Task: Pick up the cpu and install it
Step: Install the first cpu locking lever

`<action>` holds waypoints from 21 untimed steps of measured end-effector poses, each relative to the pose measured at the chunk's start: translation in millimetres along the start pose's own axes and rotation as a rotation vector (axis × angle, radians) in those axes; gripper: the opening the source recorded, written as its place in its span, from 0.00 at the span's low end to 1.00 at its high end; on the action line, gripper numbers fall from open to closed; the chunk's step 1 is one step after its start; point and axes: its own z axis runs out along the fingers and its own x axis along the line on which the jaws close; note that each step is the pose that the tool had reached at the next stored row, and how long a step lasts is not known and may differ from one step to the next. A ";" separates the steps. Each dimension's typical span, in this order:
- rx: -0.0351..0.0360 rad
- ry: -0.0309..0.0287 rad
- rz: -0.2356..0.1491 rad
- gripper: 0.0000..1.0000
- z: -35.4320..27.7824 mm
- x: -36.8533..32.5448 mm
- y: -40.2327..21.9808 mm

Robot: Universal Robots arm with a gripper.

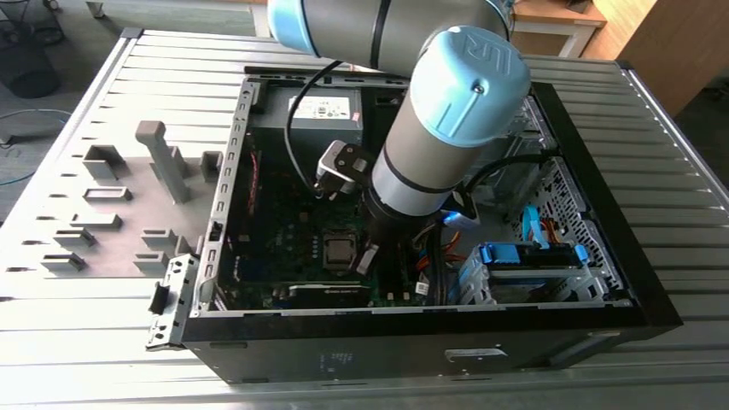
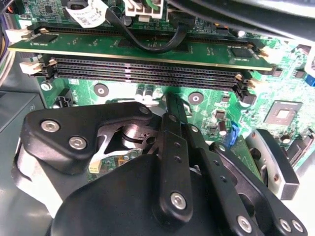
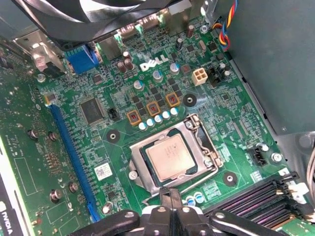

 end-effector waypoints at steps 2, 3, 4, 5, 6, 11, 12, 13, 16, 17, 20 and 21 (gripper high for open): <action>-0.0035 -0.0070 -0.001 0.11 0.0 0.7 -0.3; -0.0051 -0.0102 -0.002 0.11 0.0 1.1 -0.4; -0.0069 -0.0138 -0.003 0.11 0.0 1.4 -0.5; -0.0084 -0.0168 -0.003 0.11 -0.1 1.7 -0.5; -0.0095 -0.0190 -0.003 0.11 -0.1 1.7 -0.5; -0.0124 -0.0257 -0.005 0.11 -2.2 1.5 -0.1; -0.0129 -0.0266 -0.005 0.11 -3.2 1.6 0.1; -0.0130 -0.0272 -0.005 0.11 -4.5 1.6 0.2; -0.0141 -0.0284 -0.005 0.11 -6.9 1.8 0.6; -0.0143 -0.0288 -0.005 0.11 -7.6 1.8 0.8; -0.0148 -0.0298 -0.005 0.11 -12.1 1.9 1.6; -0.0149 -0.0300 -0.005 0.11 -14.7 1.9 2.0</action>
